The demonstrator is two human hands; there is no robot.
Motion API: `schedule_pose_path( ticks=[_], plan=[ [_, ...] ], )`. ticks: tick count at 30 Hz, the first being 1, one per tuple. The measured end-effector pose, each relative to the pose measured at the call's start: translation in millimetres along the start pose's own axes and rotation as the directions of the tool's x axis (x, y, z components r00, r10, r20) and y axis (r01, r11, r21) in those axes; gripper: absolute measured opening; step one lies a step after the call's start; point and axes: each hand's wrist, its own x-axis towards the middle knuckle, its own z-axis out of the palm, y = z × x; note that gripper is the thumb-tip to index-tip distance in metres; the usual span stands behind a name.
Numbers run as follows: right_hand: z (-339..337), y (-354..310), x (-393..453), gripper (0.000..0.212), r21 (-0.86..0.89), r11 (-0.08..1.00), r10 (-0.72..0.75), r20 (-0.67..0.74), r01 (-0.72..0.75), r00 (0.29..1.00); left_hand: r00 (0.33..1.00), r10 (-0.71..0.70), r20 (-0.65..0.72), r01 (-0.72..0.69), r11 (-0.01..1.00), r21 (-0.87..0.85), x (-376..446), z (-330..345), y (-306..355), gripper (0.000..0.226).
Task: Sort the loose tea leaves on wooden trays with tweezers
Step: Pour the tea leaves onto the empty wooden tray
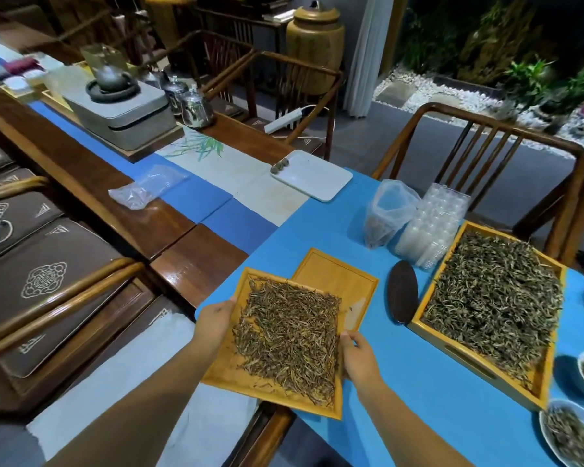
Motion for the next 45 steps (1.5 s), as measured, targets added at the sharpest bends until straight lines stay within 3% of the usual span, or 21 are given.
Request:
schedule_pose_path(
  ticks=[2, 4, 7, 11, 14, 18, 26, 38, 41, 45],
  plan=[
    [-0.6, -3.9, -1.9, 0.034, -0.148, 0.988, -0.050, 0.011, 0.051, 0.999, 1.000, 0.020, 0.001, -0.020, 1.000, 0.018, 0.2, -1.1, -3.1, 0.041],
    [-1.4, -7.6, -4.1, 0.041, -0.299, 0.934, -0.201, 0.020, 0.197, 0.979, 0.999, 0.036, 0.004, -0.036, 0.998, 0.042, 1.6, -1.7, -6.2, 0.043],
    [-0.1, -16.5, -11.2, 0.043, -0.453, 0.727, -0.486, 0.191, 0.516, 0.853, 0.998, 0.059, -0.006, -0.058, 0.994, 0.097, 2.5, -1.8, -9.4, 0.053],
    [4.0, -18.5, -12.2, 0.041, -0.526, 0.520, -0.517, 0.433, 0.673, 0.738, 0.998, 0.070, -0.010, -0.068, 0.990, 0.126, 2.8, -3.0, -14.8, 0.051],
    [6.3, -15.5, -8.8, 0.041, -0.553, 0.452, -0.498, 0.494, 0.700, 0.712, 0.998, 0.062, -0.008, -0.061, 0.991, 0.121, 3.0, -5.0, -19.2, 0.046],
    [8.1, -14.2, -1.6, 0.043, -0.571, 0.441, -0.495, 0.489, 0.692, 0.719, 0.997, 0.073, -0.017, -0.070, 0.989, 0.128, 3.3, -7.8, -21.5, 0.047],
    [12.5, -21.6, 12.3, 0.043, -0.598, 0.455, -0.468, 0.469, 0.660, 0.748, 0.997, 0.050, -0.061, -0.042, 0.991, 0.125, 7.5, -11.3, -22.4, 0.040],
    [8.6, -43.2, 32.8, 0.044, -0.617, 0.528, -0.426, 0.402, 0.583, 0.811, 0.999, 0.033, -0.006, -0.032, 0.999, 0.036, 9.9, -18.1, -18.6, 0.034],
    [8.6, -49.2, 28.1, 0.043, -0.599, 0.500, -0.477, 0.412, 0.625, 0.776, 0.999, 0.032, 0.001, -0.033, 0.999, 0.015, 11.8, -19.8, -20.2, 0.030],
    [13.7, -49.7, 13.9, 0.044, -0.559, 0.389, -0.458, 0.572, 0.732, 0.680, 1.000, 0.026, 0.002, -0.026, 1.000, 0.001, 14.3, -20.6, -21.0, 0.030]
  ],
)
